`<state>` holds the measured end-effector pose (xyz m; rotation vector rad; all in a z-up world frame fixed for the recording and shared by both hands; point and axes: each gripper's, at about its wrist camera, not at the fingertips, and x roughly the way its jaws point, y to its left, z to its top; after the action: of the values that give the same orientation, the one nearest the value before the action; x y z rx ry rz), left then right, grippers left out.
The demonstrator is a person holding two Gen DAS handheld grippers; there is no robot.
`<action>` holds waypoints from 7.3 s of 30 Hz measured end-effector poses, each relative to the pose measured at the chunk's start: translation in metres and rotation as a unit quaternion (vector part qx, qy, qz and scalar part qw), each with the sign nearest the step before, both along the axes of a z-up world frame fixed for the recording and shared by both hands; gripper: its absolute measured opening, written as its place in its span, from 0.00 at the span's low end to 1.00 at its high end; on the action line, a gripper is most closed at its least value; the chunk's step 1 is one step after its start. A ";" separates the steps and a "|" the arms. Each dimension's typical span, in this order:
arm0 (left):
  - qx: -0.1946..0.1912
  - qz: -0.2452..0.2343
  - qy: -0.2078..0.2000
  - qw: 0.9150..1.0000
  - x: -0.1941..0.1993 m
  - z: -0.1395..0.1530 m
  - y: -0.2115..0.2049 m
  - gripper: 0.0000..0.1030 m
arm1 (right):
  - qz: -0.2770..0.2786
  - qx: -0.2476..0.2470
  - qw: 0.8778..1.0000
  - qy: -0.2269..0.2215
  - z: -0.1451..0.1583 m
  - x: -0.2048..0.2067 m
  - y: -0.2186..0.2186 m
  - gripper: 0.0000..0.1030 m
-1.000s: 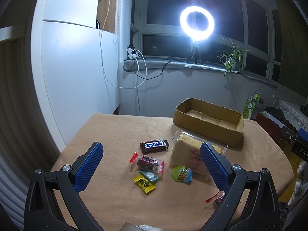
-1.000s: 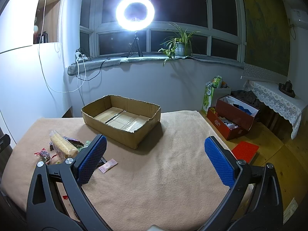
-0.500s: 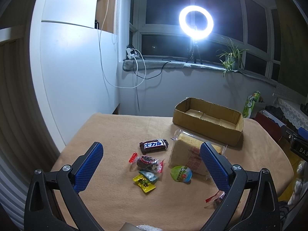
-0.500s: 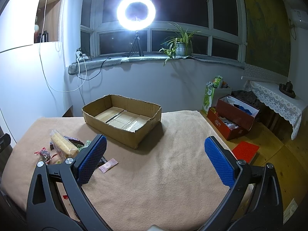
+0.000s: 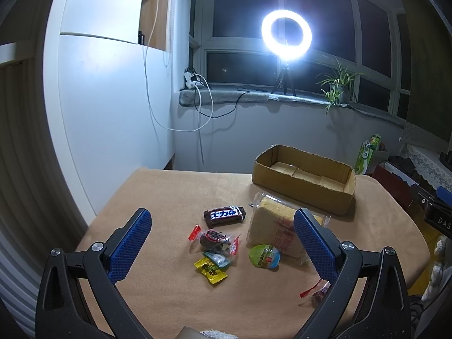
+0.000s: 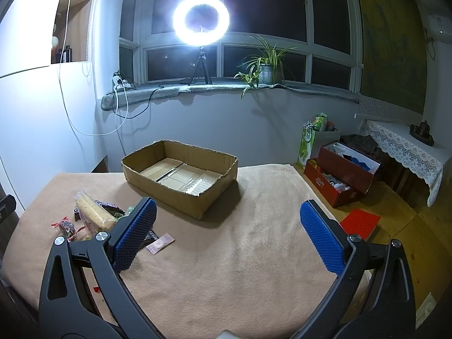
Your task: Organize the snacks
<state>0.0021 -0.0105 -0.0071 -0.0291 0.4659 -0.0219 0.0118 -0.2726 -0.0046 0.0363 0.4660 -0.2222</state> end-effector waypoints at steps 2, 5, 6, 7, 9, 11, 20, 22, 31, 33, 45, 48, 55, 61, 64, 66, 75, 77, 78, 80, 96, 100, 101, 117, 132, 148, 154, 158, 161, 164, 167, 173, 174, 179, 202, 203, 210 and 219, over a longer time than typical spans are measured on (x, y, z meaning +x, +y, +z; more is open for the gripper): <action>0.000 0.000 0.000 1.000 0.000 0.000 0.000 0.98 | 0.000 -0.001 1.000 0.000 0.000 0.000 0.000 1.00; 0.000 0.000 0.000 1.000 0.000 0.000 -0.001 0.98 | 0.000 0.000 1.000 0.000 0.000 0.000 0.000 1.00; 0.000 0.000 0.000 1.000 0.000 0.000 0.000 0.98 | 0.000 -0.001 1.000 0.000 0.001 0.000 0.000 1.00; -0.001 0.000 0.000 1.000 0.000 0.000 0.000 0.98 | 0.000 -0.001 1.000 0.000 0.001 0.000 0.000 1.00; 0.000 0.000 0.000 1.000 0.000 0.000 -0.001 0.98 | 0.000 0.000 1.000 0.000 0.000 0.000 0.000 1.00; 0.000 0.000 0.000 1.000 0.000 0.000 0.000 0.98 | -0.001 -0.001 1.000 0.000 0.000 0.000 0.000 1.00; -0.005 0.003 0.008 1.000 -0.001 -0.004 0.004 0.98 | 0.012 -0.003 1.000 0.009 0.001 -0.001 0.004 1.00; -0.006 0.006 0.012 1.000 -0.002 -0.007 0.008 0.98 | 0.018 -0.006 1.000 0.013 0.002 -0.003 0.006 1.00; -0.013 0.007 0.049 0.999 -0.001 -0.026 0.028 0.97 | 0.084 -0.003 0.995 0.053 -0.013 -0.010 0.022 1.00; -0.018 0.003 0.059 0.998 0.000 -0.033 0.030 0.97 | 0.109 0.003 0.992 0.068 -0.021 -0.012 0.029 1.00; -0.059 -0.061 0.124 0.989 0.016 -0.074 0.018 0.78 | 0.219 0.054 0.963 0.146 -0.074 -0.007 0.070 0.85; -0.063 -0.064 0.145 0.985 0.025 -0.086 0.020 0.69 | 0.234 0.063 0.957 0.159 -0.084 -0.004 0.079 0.81; -0.086 -0.098 0.166 0.977 0.034 -0.095 0.016 0.60 | 0.260 0.063 0.946 0.183 -0.097 0.004 0.094 0.72; -0.066 -0.142 0.171 0.973 0.053 -0.096 -0.007 0.60 | 0.266 0.060 0.942 0.196 -0.103 0.012 0.099 0.67; -0.059 -0.160 0.178 0.969 0.062 -0.100 -0.017 0.60 | 0.267 0.067 0.939 0.205 -0.108 0.017 0.098 0.63; -0.057 -0.166 0.184 0.967 0.069 -0.104 -0.021 0.60 | 0.270 0.070 0.937 0.210 -0.112 0.020 0.098 0.61; -0.058 -0.172 0.209 0.961 0.091 -0.119 -0.025 0.60 | 0.276 0.081 0.930 0.227 -0.124 0.030 0.096 0.54; -0.058 -0.173 0.210 0.961 0.095 -0.119 -0.025 0.60 | 0.279 0.082 0.929 0.227 -0.124 0.031 0.096 0.51; -0.058 -0.173 0.211 0.960 0.097 -0.120 -0.026 0.60 | 0.281 0.083 0.929 0.227 -0.124 0.032 0.096 0.48; -0.056 -0.176 0.211 0.960 0.100 -0.119 -0.027 0.60 | 0.283 0.088 0.928 0.227 -0.124 0.034 0.096 0.43; -0.050 -0.182 0.207 0.960 0.100 -0.121 -0.032 0.39 | 0.277 0.111 0.929 0.218 -0.120 0.036 0.088 0.37; -0.059 -0.180 0.206 0.960 0.098 -0.119 -0.029 0.38 | 0.273 0.113 0.932 0.210 -0.113 0.035 0.084 0.37; -0.061 -0.179 0.206 0.960 0.097 -0.117 -0.030 0.38 | 0.272 0.113 0.933 0.208 -0.110 0.035 0.082 0.37; -0.071 -0.175 0.162 0.968 0.103 -0.068 -0.009 0.38 | 0.246 0.106 0.950 0.159 -0.067 0.058 0.038 0.37; -0.037 -0.178 0.127 0.975 0.171 -0.022 -0.013 0.38 | 0.209 0.081 0.967 0.120 -0.024 0.134 -0.011 0.37; -0.007 -0.204 0.165 0.965 0.274 -0.020 -0.058 0.38 | 0.178 0.067 0.969 0.157 -0.041 0.235 -0.037 0.37; 0.010 -0.216 0.187 0.958 0.294 -0.033 -0.077 0.38 | 0.178 0.061 0.967 0.171 -0.052 0.255 -0.038 0.37; 0.019 -0.222 0.196 0.955 0.300 -0.039 -0.086 0.38 | 0.177 0.062 0.965 0.180 -0.061 0.263 -0.039 0.37; 0.019 -0.225 0.199 0.954 0.303 -0.041 -0.090 0.41 | 0.178 0.058 0.965 0.183 -0.064 0.265 -0.039 0.38; 0.013 -0.230 0.206 0.951 0.308 -0.041 -0.094 0.45 | 0.172 0.053 0.967 0.181 -0.064 0.266 -0.040 0.58; 0.014 -0.227 0.209 0.951 0.310 -0.042 -0.097 0.50 | 0.168 0.052 0.969 0.175 -0.062 0.265 -0.043 0.63; 0.010 -0.221 0.207 0.953 0.310 -0.039 -0.095 0.52 | 0.168 0.049 0.970 0.170 -0.056 0.259 -0.042 0.63; 0.011 -0.221 0.205 0.953 0.310 -0.038 -0.095 0.52 | 0.169 0.049 0.970 0.169 -0.055 0.258 -0.042 0.63; 0.010 -0.220 0.198 0.955 0.302 -0.032 -0.093 0.52 | 0.172 0.047 0.970 0.167 -0.049 0.249 -0.038 0.63; -0.012 -0.189 0.143 0.971 0.183 0.015 -0.019 0.52 | 0.232 0.039 0.960 0.148 -0.022 0.141 0.015 0.63; -0.014 -0.185 0.142 0.972 0.177 0.014 -0.014 0.52 | 0.235 0.041 0.959 0.152 -0.025 0.136 0.016 0.63; -0.029 -0.150 0.149 0.977 0.134 -0.005 0.026 0.52 | 0.257 0.052 0.950 0.171 -0.042 0.107 0.028 0.63; -0.045 -0.112 0.186 0.975 0.088 -0.057 0.059 0.52 | 0.292 0.050 0.935 0.194 -0.062 0.093 0.060 0.63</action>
<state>0.0901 0.0481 -0.0640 -0.0709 0.8420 -0.2638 0.1045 -0.2122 -0.0663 -0.0489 0.8583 0.3897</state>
